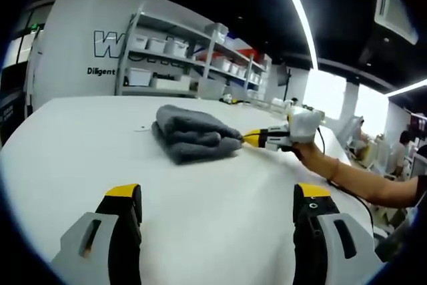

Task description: Open the folded towel by lifting each exposed corner and separating the folded layers until the towel lies flat within the target outline without major curled edges

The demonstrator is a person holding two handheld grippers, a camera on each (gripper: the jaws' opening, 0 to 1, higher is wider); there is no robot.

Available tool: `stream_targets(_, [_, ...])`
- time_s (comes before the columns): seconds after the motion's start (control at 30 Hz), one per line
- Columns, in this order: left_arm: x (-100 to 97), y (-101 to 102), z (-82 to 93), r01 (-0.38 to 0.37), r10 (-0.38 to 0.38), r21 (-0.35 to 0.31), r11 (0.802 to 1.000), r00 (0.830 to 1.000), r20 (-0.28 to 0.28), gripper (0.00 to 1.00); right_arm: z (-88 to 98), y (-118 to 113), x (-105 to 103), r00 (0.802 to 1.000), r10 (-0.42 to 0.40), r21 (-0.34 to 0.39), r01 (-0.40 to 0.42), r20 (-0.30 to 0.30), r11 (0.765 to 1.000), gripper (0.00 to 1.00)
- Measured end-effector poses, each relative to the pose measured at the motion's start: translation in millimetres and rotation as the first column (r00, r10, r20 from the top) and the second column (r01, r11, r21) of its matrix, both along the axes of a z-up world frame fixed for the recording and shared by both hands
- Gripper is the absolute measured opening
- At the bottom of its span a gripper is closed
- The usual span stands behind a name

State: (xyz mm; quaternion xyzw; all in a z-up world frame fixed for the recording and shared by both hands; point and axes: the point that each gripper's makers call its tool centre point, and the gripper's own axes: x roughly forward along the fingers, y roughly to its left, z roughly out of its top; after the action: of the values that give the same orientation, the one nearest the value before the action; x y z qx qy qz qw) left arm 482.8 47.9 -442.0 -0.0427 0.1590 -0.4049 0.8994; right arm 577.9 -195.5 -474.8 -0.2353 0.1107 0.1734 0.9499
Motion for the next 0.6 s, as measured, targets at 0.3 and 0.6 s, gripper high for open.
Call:
stream_targets(0.3, [0.0,0.5,0.4,0.000,0.000,0.001,1.000,1.000,0.001,0.92,3.6,1.0,-6.7,1.000,-0.014,0.040,0.014,-0.017,0.999,0.17])
stream_targets(0.6, [-4.5,-1.6,2.3,0.005,-0.005,-0.009,1.000,1.000,0.006,0.92,42.9,26.8,-29.0,0.990,0.119,-0.037,-0.116,0.074,0.993,0.24])
